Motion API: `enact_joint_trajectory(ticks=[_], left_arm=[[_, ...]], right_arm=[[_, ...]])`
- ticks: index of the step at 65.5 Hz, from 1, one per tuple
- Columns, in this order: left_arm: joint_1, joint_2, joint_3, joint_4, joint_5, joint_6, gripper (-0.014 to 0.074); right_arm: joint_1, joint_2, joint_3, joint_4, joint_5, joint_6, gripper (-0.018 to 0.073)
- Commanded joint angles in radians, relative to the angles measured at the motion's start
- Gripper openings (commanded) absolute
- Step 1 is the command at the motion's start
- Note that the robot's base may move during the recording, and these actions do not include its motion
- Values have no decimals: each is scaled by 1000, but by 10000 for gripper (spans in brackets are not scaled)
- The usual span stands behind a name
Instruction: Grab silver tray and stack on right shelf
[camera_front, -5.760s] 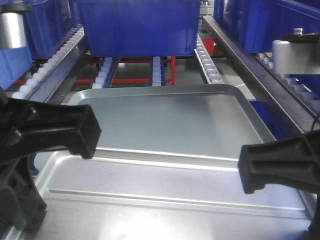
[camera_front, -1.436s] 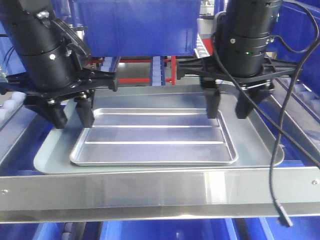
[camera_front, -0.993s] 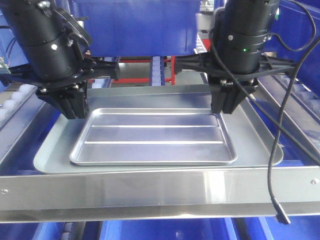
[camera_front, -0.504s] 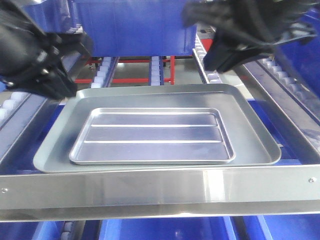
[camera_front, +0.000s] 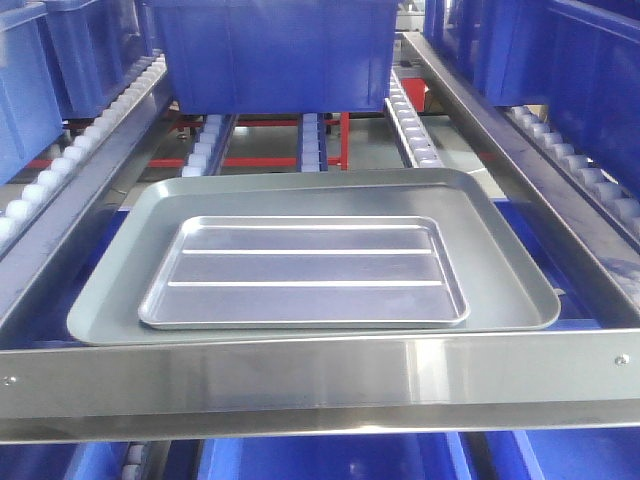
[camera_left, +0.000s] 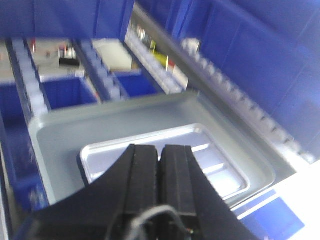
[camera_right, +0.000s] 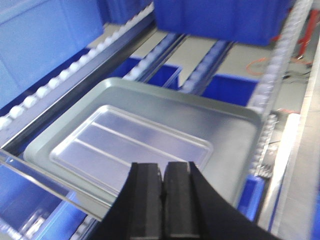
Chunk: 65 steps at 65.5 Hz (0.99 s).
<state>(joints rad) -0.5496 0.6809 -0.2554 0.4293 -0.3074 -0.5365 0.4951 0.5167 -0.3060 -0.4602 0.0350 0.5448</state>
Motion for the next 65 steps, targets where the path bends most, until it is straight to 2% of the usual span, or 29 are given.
enact_joint_trajectory(ticks=[1,10,19,65], left_arm=[[-6,-110,13,20,-87,2,-99],[-6,-274,77,46,-87,2,-99],[-6,-381,95,46,-90,2,-100],[-6,-391,95,49,-91,2,-100]], right_arm=[[0,-103,-15,-7,11,-9,51],[0,-248,-15,5,90,-9,50],[0,-295,-15,5,91,-9,50],[-18,-299,-15,11,105,-9,50]])
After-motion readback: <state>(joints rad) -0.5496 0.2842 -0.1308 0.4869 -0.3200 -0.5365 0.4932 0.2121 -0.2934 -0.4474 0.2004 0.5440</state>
